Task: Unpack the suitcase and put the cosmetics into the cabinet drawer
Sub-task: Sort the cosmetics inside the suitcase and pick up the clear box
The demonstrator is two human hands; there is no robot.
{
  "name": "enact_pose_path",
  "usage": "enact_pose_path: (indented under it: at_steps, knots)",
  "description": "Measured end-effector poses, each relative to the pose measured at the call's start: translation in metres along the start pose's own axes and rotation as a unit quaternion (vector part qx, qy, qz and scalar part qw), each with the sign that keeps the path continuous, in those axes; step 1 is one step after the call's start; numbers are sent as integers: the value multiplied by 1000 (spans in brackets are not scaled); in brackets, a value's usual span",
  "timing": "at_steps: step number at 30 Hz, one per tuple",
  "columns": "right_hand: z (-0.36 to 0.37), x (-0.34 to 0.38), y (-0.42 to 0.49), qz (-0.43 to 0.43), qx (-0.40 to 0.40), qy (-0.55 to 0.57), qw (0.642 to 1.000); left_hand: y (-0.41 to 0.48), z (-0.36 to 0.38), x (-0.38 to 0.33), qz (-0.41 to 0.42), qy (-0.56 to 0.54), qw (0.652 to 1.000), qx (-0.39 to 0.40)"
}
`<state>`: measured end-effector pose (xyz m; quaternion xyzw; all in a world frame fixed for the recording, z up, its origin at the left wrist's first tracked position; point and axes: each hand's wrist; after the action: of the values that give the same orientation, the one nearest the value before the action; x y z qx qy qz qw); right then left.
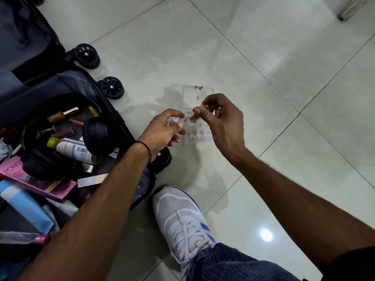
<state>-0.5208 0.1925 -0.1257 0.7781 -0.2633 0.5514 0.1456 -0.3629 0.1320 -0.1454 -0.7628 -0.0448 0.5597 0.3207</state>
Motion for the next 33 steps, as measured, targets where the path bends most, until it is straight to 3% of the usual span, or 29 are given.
enact_pose_path:
  at_steps: [5,11,17,19,21,22,24,25,27,30,33]
  knots:
    - [1,0,-1,-30,19,-22,999,0,0,0,-1,-1,1000,2]
    - [6,-6,2,-84,98,-167,978,-1,0,0,-3,1,1000,9]
    - [0,-12,4,-49,167,-189,967,1,0,3,-3,6,1000,6]
    - [-5,-9,0,-21,129,-152,980,1,1,2,-5,7,1000,3]
    - [-7,-7,-3,82,33,-62,994,1,0,3,-5,8,1000,3]
    - [-9,-6,-2,177,-18,21,984,1,0,3,-5,7,1000,4]
    - [-13,2,2,373,-81,223,897,1,1,4,-3,7,1000,5]
    - [-17,5,4,425,-97,302,848,1,1,4,-3,7,1000,5]
    - [-24,6,5,439,-98,373,811,1,1,4,-4,6,1000,4]
    - [-28,4,1,364,-44,333,869,0,1,4,-3,6,1000,3]
    - [-29,-1,1,226,-16,166,960,1,1,4,-1,9,1000,4]
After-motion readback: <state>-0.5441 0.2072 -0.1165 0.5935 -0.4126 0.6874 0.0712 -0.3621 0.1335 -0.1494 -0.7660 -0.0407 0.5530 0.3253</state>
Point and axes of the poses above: each hand's wrist, its own y-axis towards the middle knuckle, its own z-axis out of the palm, x = y × z, and after that the axes turned 8 degrees about -x, right-handed
